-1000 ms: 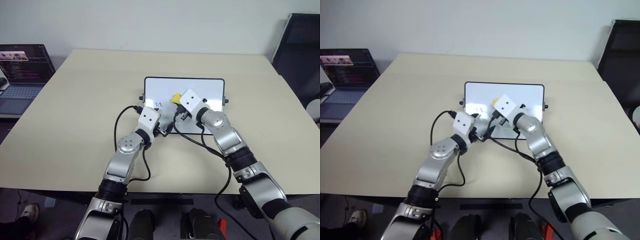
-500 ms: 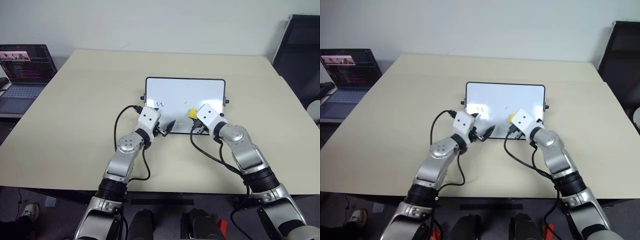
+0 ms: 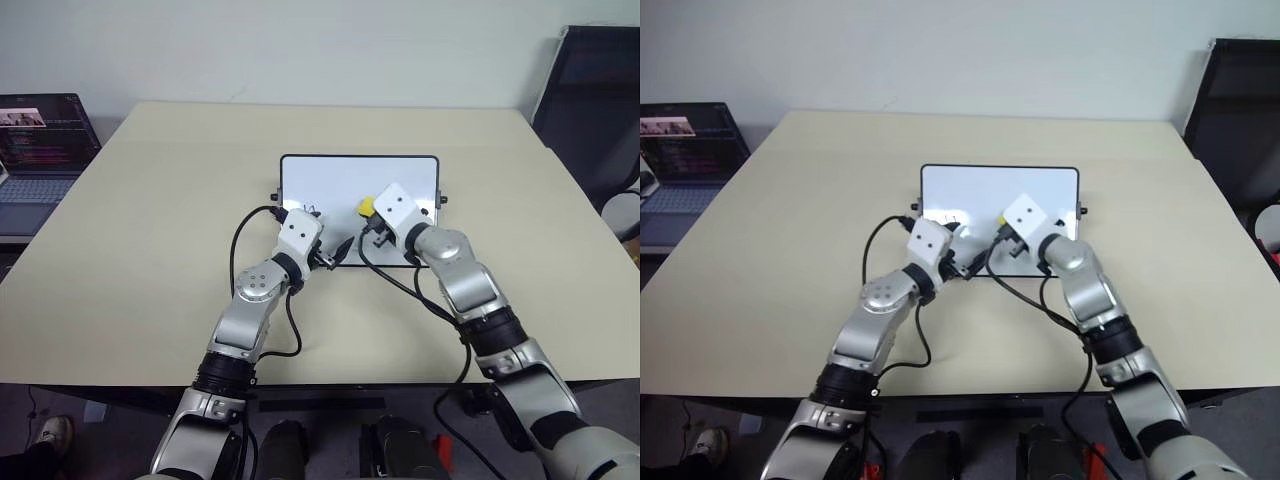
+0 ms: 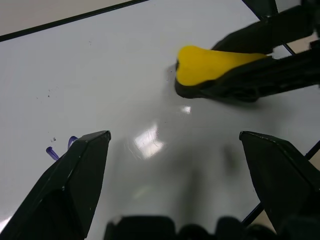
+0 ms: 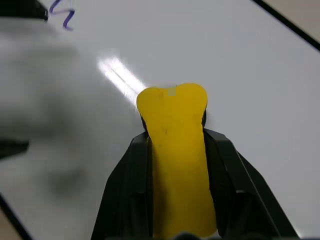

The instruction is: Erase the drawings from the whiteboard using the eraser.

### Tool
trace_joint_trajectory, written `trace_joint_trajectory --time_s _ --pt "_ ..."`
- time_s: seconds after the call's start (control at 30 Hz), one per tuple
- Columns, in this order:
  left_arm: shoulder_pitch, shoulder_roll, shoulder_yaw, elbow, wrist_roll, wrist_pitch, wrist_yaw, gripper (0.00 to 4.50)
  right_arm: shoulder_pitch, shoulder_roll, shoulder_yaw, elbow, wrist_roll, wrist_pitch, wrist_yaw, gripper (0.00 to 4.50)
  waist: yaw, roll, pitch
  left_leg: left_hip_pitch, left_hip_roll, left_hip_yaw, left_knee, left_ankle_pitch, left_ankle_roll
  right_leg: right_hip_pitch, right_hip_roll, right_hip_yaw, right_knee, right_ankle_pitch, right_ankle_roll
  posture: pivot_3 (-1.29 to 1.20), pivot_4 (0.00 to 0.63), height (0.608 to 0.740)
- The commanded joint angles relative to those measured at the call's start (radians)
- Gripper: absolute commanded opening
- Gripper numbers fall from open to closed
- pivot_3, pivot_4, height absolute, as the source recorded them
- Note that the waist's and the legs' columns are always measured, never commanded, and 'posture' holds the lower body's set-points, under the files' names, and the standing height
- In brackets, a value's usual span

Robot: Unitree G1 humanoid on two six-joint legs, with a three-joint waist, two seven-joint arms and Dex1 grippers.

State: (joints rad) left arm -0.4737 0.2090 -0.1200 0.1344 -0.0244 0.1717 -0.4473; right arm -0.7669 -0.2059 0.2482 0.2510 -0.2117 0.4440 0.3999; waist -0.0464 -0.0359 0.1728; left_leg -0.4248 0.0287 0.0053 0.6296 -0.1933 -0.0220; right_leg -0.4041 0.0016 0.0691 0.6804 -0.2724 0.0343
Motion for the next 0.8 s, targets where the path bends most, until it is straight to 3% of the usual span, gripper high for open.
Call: trace_joint_trajectory --time_s 0.03,0.37,0.63,0.8 --pt "-0.015 -0.001 0.002 -0.016 -0.001 -0.019 0.003 4.5 -0.062 0.029 -0.01 0.061 0.009 -0.045 -0.024 1.09 -0.001 0.0 0.0 0.0 0.0 0.0 0.0 0.0 0.0 0.0 0.0 0.0 0.0 0.0 0.0 0.0 0.15 0.74" --pt "-0.007 0.001 0.003 -0.022 -0.001 -0.016 0.005 4.5 -0.038 0.021 -0.023 0.043 0.01 -0.064 -0.02 1.09 -0.001 0.0 0.0 -0.001 0.0 0.0 -0.001 0.0 0.0 -0.001 -0.002 0.0 0.0 0.0 0.0 0.0 0.15 0.74" --pt "-0.009 -0.005 -0.003 -0.017 -0.003 -0.019 0.0 4.5 0.122 -0.036 -0.075 -0.127 0.073 -0.104 0.013 1.09 0.007 0.0 0.0 -0.003 0.0 0.0 -0.001 0.0 0.0 -0.001 -0.003 -0.002 -0.001 0.0 0.001 0.0 0.15 0.74" --pt "-0.006 -0.003 -0.003 -0.02 -0.003 -0.019 -0.005 4.5 0.224 -0.065 -0.09 -0.21 0.091 -0.226 0.007 1.09 0.01 0.0 0.0 -0.003 0.0 0.0 -0.001 0.0 0.0 -0.001 -0.003 -0.002 -0.001 -0.001 0.001 0.0 0.15 0.74"
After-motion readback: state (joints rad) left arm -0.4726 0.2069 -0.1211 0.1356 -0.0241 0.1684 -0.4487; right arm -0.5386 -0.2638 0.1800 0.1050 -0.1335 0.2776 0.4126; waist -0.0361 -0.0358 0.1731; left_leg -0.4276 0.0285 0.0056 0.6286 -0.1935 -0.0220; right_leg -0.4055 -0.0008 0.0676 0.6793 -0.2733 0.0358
